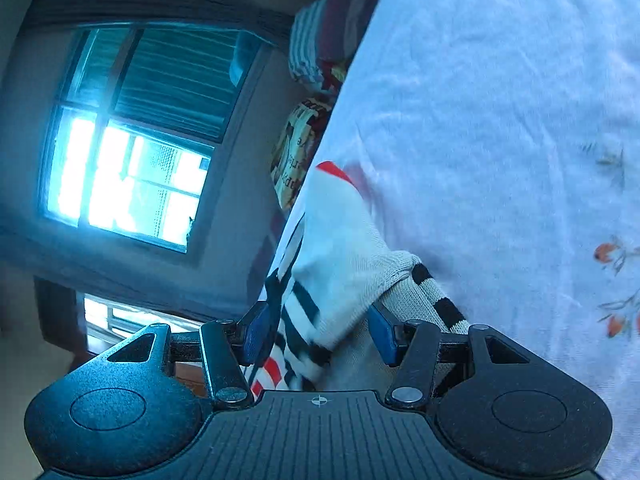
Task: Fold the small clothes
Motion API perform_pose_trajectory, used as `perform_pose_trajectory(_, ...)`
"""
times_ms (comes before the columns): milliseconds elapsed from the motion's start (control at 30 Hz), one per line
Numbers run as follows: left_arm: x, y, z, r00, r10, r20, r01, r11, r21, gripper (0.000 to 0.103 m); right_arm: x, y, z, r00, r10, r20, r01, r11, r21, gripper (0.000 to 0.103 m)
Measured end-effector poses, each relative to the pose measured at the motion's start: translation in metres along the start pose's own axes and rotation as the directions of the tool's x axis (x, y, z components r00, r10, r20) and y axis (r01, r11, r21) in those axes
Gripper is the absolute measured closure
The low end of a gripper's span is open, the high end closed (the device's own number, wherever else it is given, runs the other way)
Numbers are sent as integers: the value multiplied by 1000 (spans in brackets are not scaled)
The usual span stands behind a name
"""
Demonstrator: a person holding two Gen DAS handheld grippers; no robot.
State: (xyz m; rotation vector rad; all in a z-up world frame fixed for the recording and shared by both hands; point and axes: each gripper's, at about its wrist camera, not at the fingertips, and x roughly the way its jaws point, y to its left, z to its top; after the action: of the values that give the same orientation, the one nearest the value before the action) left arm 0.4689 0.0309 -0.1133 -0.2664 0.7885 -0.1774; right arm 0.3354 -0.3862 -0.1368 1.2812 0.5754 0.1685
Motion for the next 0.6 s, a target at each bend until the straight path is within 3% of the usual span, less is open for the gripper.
perform_pose_trajectory(200,-6,-4,-10,1000,8,-7,-8,1000,23,103,11,-12,17,1000,2,3,-3,996,89,49)
perform_pose_trajectory(333,-5,2,-17,1000,16,-19,-16,1000,10,103,21,-4,15,998,-56,-12,56,998,9,49)
perform_pose_trajectory(400,0,5,-17,999,19,-27,-18,1000,17,102,28,6,8,993,-118,-6,117,989,-94,66)
perform_pose_trajectory(433,1,5,-17,999,20,-29,-19,1000,23,102,33,10,5,986,-165,-3,162,975,-154,94)
perform_pose_trajectory(500,-2,4,-14,999,17,-27,-16,999,30,103,35,16,3,973,-230,4,224,945,-239,96)
perform_pose_trajectory(600,-16,-3,-5,1000,-15,23,13,997,71,103,22,29,-6,977,-205,60,213,911,-354,96)
